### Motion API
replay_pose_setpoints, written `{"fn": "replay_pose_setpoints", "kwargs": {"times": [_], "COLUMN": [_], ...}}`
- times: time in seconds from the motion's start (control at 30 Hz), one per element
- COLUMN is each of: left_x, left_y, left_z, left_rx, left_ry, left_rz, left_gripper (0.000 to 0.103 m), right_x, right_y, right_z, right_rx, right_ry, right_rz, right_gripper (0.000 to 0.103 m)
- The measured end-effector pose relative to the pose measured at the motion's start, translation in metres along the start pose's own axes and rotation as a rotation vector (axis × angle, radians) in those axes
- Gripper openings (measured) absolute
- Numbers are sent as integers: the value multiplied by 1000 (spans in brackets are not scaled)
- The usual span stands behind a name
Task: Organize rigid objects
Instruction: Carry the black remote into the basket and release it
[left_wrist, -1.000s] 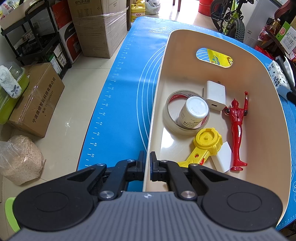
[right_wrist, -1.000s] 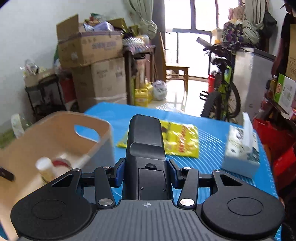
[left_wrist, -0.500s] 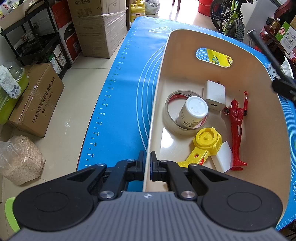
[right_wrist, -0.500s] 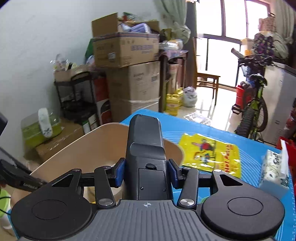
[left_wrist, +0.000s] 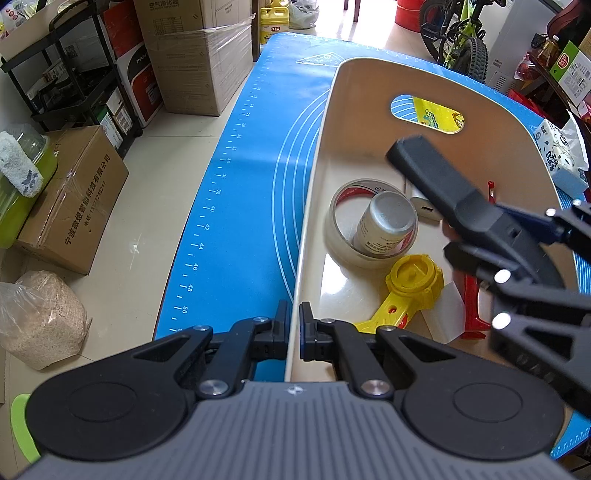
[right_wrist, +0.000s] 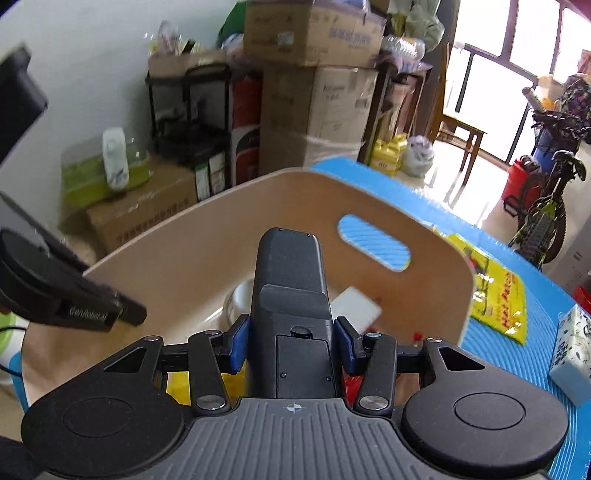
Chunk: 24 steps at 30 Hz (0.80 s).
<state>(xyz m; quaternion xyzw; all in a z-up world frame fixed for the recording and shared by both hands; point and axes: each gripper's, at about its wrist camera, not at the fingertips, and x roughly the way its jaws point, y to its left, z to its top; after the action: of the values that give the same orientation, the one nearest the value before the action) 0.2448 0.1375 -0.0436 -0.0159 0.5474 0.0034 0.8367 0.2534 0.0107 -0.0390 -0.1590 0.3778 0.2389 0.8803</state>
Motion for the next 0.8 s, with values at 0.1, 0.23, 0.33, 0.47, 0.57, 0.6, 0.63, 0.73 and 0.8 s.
{"fn": "replay_pose_setpoints", "kwargs": {"times": [0.1, 0.23, 0.33, 0.47, 0.57, 0.6, 0.63, 0.73, 0.8], "left_x": [0, -1, -1, -1, -1, -1, -1, -1, -1], "left_y": [0, 0, 0, 1, 1, 1, 2, 2, 2], "left_z": [0, 0, -1, 0, -1, -1, -1, -1, -1], "left_rx": [1, 1, 3, 2, 2, 1, 0, 0, -1], "left_ry": [0, -1, 0, 0, 0, -1, -1, -1, 0], "left_rz": [1, 0, 4, 2, 3, 1, 1, 0, 0], "left_gripper": [6, 6, 6, 6, 6, 6, 6, 6, 6], "right_x": [6, 15, 17, 14, 7, 5, 3, -7, -15], "right_y": [6, 12, 14, 12, 7, 5, 3, -7, -12], "right_z": [-2, -4, -4, -4, -3, -4, -4, -2, 0], "right_rx": [-42, -79, -88, -82, -45, -39, -35, 7, 36], "right_ry": [46, 122, 137, 136, 97, 85, 75, 32, 12], "right_rz": [-16, -20, -22, -2, -4, -1, 1, 25, 36], "right_gripper": [54, 54, 54, 64, 81, 82, 82, 82, 82]}}
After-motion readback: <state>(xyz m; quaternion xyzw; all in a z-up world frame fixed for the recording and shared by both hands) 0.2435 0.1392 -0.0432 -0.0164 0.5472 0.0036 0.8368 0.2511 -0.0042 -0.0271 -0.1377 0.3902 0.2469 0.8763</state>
